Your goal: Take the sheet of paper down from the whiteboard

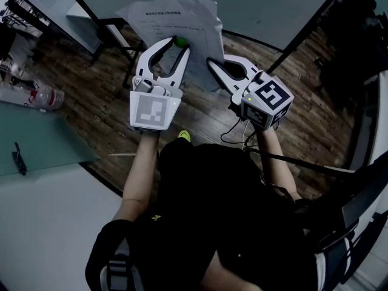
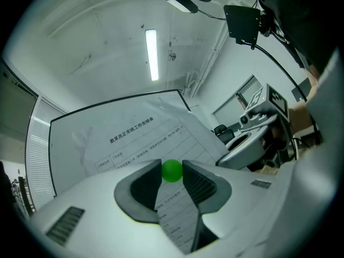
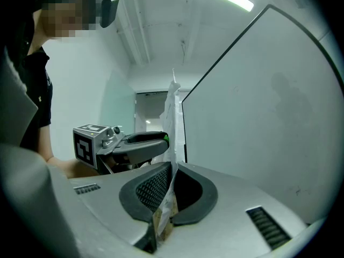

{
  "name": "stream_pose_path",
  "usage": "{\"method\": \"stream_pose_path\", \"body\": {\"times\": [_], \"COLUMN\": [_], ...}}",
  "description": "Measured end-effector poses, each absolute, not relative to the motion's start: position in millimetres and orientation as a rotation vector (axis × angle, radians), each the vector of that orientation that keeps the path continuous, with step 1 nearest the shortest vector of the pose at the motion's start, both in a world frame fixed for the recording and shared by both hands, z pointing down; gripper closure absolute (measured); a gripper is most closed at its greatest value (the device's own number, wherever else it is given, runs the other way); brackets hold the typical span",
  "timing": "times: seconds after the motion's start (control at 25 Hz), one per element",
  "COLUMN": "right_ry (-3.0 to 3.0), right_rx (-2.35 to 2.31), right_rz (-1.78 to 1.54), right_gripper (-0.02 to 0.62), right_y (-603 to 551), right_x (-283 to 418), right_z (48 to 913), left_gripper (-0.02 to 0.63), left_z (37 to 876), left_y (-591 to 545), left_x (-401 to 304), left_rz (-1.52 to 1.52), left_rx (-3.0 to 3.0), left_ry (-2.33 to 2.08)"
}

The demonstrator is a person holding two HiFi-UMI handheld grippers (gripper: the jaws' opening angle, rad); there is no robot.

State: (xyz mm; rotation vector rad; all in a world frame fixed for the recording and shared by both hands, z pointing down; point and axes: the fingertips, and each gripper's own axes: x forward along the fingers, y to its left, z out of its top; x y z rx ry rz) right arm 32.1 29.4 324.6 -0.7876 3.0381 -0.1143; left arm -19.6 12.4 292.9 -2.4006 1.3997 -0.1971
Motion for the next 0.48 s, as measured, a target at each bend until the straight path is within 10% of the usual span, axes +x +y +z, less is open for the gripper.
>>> {"method": "stream_pose_path", "body": {"times": [0.48], "right_ry": [3.040], "right_rx": [-0.787], "right_rz": [-0.105], "right_gripper": [0.583], "right_y": [22.6], "right_x": [33.2], "right_z": [327.1], "left_gripper": [0.466], "left_z": [294.0], "left_y": [5.7], "left_x": [-18.8], "left_rz": [-0.208], "left_rx": [-2.394], "left_ry": [1.400]}}
